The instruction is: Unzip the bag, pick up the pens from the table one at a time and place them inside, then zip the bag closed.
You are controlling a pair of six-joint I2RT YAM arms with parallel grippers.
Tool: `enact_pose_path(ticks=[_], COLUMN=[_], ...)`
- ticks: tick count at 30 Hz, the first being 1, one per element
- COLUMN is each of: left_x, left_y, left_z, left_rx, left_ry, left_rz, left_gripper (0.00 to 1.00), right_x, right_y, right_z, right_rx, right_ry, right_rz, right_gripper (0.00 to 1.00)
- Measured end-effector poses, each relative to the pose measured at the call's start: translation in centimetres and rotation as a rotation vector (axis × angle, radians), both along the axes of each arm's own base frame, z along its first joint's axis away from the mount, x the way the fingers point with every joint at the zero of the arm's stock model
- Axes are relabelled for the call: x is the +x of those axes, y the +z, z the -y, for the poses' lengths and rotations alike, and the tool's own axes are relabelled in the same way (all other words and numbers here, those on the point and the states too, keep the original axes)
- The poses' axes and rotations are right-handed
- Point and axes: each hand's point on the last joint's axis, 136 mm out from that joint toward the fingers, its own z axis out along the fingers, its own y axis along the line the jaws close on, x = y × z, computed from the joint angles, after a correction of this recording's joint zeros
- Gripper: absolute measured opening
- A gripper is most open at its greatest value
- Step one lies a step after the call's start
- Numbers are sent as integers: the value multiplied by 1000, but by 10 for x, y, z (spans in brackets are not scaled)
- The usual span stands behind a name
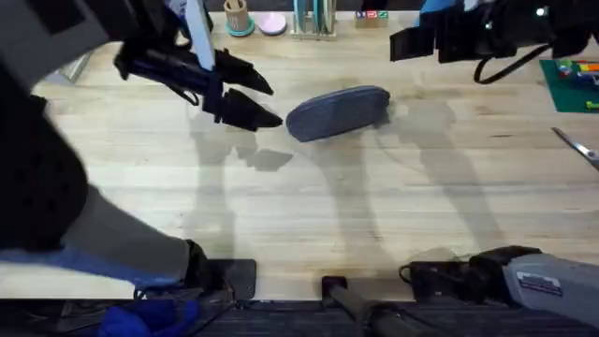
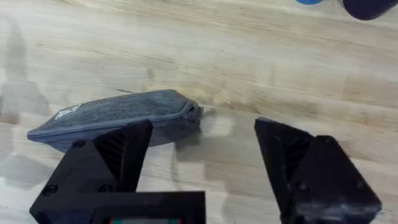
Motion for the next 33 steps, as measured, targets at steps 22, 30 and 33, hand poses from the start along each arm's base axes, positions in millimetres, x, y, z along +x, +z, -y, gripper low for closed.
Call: enact_pose_path(ticks=[22, 30, 33], left_x=[-53, -74, -82], left_y=[47, 32, 28], left_z=[-31, -40, -41], left_rx=[351, 310, 302], left_ry=[510, 686, 713], left_rz=[12, 40, 50], left_gripper=[999, 999, 998], right_x=[-3, -13, -19], right_y=[-3, -11, -15], right_z=[1, 3, 4], right_rx=[-3, -15, -22], right_ry=[0, 0, 0], right_rz=[-16, -67, -99], right_gripper=[996, 995, 995])
